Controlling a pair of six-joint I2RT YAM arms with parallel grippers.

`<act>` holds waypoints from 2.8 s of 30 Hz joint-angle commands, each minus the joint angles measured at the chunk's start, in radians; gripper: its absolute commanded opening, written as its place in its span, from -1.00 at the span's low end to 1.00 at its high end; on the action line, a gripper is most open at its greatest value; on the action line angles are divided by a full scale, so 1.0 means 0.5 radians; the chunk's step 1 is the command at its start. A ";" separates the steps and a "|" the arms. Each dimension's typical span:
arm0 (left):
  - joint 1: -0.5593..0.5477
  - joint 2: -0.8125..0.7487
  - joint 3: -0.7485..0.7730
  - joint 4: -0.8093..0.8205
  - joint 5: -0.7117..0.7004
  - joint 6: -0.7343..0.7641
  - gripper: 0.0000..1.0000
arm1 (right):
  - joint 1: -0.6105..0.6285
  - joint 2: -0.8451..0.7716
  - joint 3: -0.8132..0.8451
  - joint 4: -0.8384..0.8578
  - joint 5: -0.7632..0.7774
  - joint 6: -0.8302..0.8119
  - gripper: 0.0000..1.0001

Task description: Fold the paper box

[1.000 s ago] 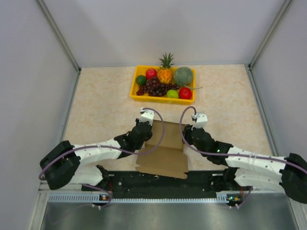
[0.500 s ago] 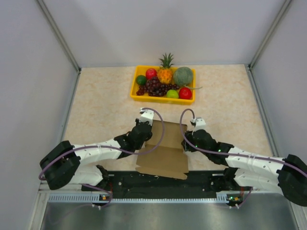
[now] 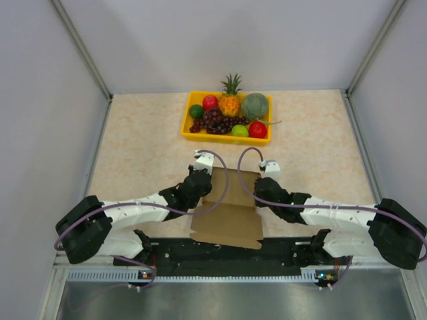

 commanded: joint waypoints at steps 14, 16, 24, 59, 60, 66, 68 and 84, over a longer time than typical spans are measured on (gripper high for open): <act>0.001 0.022 0.046 -0.073 0.241 -0.130 -0.77 | 0.254 0.109 0.225 -0.197 0.550 0.139 -1.00; 0.007 -0.003 0.006 -0.058 0.315 -0.139 -0.71 | 0.242 0.081 0.167 -0.133 0.504 0.102 -1.00; 0.072 -0.061 -0.083 -0.058 0.600 -0.201 -0.51 | 0.217 0.007 0.106 -0.093 0.460 0.072 -1.00; -0.079 0.028 -0.031 -0.337 0.837 -0.345 -0.29 | 0.273 0.047 0.127 -0.022 0.507 0.151 -1.00; -0.079 0.013 -0.034 -0.350 0.873 -0.357 -0.28 | 0.273 0.044 0.127 -0.019 0.506 0.148 -1.00; -0.079 -0.055 -0.089 -0.392 0.954 -0.419 -0.29 | 0.270 0.035 0.124 -0.022 0.510 0.130 -1.00; -0.079 -0.055 -0.101 -0.411 0.960 -0.425 -0.38 | 0.273 0.035 0.127 -0.022 0.507 0.130 -1.00; -0.229 0.341 0.169 -0.644 0.346 -0.412 -0.71 | 0.313 0.121 0.161 0.051 0.503 0.231 -1.00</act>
